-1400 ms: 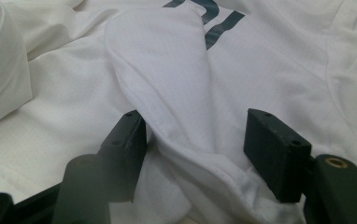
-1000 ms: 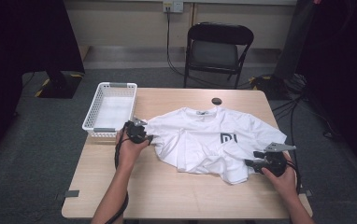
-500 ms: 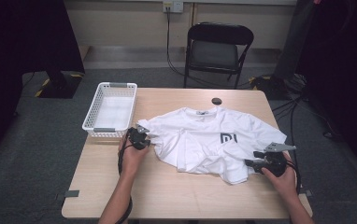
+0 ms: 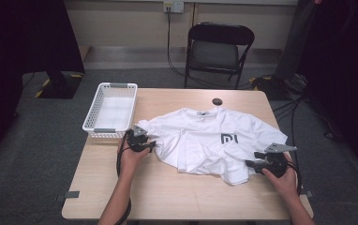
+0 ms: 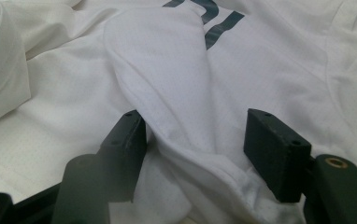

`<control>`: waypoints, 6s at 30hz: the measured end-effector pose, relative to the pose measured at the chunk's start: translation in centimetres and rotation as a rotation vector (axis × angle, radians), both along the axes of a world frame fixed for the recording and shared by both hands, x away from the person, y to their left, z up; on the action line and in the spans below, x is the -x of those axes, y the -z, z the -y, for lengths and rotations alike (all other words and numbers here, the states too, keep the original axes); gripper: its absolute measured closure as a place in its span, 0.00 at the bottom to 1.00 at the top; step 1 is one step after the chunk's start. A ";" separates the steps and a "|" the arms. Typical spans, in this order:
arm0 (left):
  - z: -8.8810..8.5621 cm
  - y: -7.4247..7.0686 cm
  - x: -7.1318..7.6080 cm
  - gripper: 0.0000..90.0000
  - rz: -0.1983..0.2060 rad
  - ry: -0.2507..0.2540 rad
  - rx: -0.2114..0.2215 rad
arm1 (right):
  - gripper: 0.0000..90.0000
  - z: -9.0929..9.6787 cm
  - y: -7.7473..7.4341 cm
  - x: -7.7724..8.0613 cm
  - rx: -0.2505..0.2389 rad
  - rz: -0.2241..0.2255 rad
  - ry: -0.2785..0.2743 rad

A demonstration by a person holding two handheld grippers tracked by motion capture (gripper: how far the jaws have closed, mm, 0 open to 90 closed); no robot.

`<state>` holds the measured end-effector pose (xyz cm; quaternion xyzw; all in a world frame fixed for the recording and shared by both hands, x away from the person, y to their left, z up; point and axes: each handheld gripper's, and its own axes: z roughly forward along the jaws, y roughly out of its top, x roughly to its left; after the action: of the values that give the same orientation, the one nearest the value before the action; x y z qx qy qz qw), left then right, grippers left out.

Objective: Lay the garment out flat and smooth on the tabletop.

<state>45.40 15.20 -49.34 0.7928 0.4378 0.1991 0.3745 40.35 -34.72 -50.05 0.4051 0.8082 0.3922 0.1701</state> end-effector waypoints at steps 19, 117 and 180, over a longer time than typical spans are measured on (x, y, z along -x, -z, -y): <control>-3.5 -1.9 2.3 0.96 -0.037 -0.049 -0.003 | 0.43 0.0 0.0 0.0 -0.002 -0.001 0.000; 3.1 0.6 1.6 0.24 -0.007 0.063 -0.016 | 0.27 -1.6 -1.6 -3.8 -0.009 0.042 0.005; 4.4 0.6 0.0 0.14 -0.018 0.108 -0.035 | 0.99 3.5 -0.6 8.1 -0.028 -0.085 0.044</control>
<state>45.45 10.76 -49.98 0.8233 0.3942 0.1792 0.3670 32.24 -38.26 -49.46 0.4414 0.8000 0.3820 0.1388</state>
